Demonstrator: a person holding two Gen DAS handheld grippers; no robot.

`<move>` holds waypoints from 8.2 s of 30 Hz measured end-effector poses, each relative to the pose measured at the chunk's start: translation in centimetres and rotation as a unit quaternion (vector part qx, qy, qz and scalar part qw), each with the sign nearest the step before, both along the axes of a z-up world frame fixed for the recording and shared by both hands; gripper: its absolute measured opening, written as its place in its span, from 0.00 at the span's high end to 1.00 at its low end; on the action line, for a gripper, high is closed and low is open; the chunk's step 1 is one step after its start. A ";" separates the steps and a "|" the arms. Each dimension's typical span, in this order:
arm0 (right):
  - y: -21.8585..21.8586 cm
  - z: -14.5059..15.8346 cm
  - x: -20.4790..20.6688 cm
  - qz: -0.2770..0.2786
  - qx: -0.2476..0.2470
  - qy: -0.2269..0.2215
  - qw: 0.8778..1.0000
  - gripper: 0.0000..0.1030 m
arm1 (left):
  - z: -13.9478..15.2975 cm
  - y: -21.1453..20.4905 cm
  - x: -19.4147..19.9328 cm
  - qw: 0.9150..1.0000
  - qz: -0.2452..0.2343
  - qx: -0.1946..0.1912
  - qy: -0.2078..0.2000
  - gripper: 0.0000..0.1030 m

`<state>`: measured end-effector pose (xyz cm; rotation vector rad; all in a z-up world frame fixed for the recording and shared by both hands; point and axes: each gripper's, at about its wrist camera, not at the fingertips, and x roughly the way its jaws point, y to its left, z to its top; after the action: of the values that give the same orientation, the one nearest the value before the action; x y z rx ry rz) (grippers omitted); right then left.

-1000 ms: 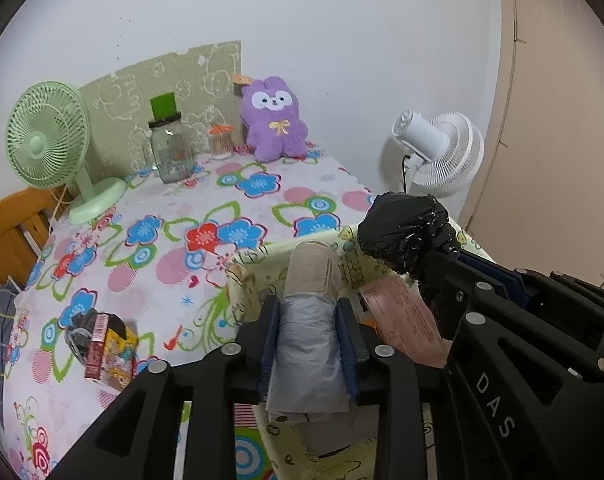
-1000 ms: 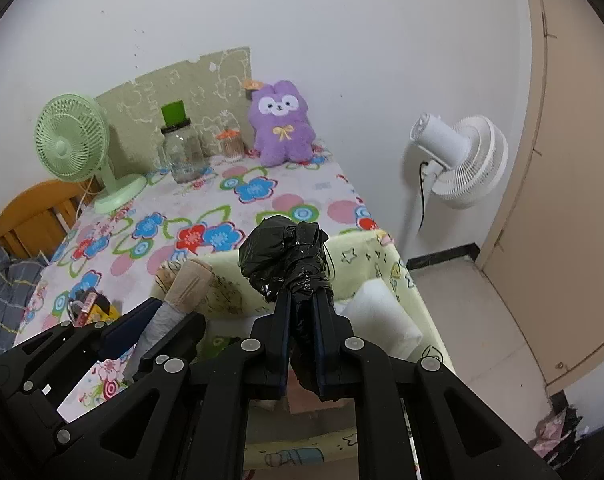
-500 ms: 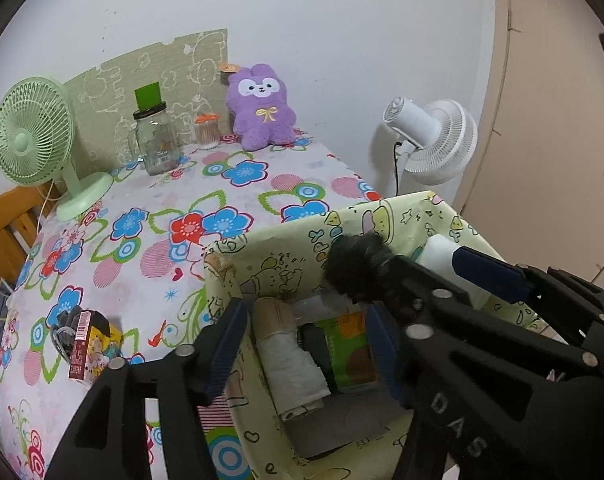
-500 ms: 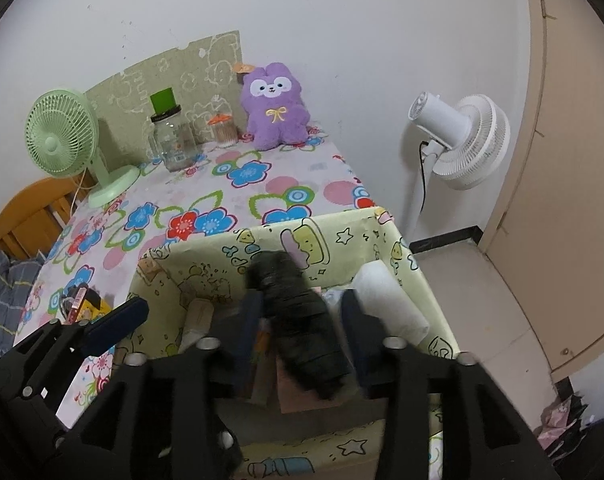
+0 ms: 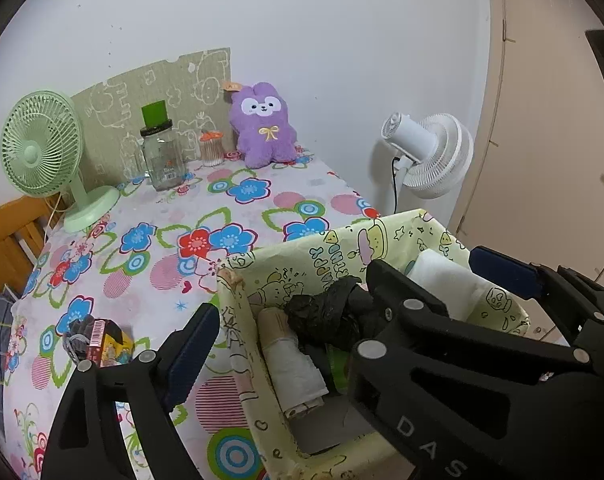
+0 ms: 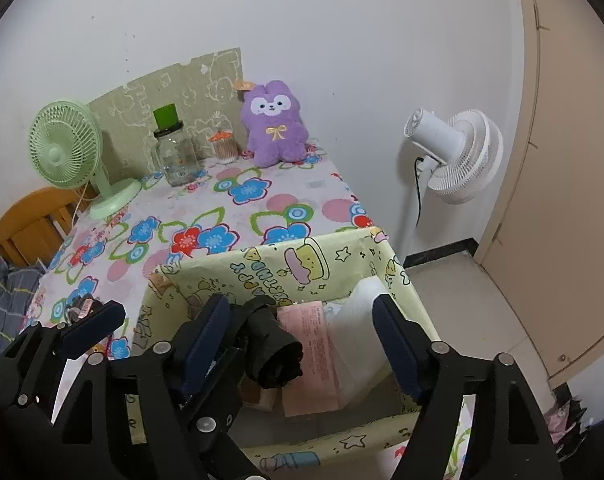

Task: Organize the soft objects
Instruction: 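Lower the white cloth and black bag into the gift box and open both tools, then withdraw both tools from the box toward the remaining items on the table, then reach and grasp the brown juice carton with the right tool, then grasp the grey drawstring pouch with the left tool while the right holds the carton, then carry the grey pouch and juice carton toward the gift box with both tools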

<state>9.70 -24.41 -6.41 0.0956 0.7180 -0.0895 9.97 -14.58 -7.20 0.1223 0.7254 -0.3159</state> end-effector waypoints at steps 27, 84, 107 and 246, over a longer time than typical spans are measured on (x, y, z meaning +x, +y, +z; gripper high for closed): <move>4.7 4.3 -3.6 0.019 -0.018 -0.071 0.997 0.08 | 3.8 4.6 -3.6 0.998 0.022 -0.002 -0.065 0.08; 18.3 2.2 -2.7 0.102 -0.020 -0.066 0.992 0.00 | 1.7 17.6 -3.8 0.992 0.107 -0.014 -0.060 0.05; 21.8 -3.0 2.2 0.136 -0.007 0.004 0.991 0.00 | -2.9 21.2 -0.1 0.988 0.152 0.007 -0.008 0.06; 14.0 4.4 -3.3 0.133 0.007 -0.056 0.990 0.77 | 4.4 13.8 -4.7 0.988 0.138 0.007 -0.066 0.59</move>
<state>6.44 -10.36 -1.97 0.0181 0.6136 0.1747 5.30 -0.81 -2.81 0.0539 0.6041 -0.0367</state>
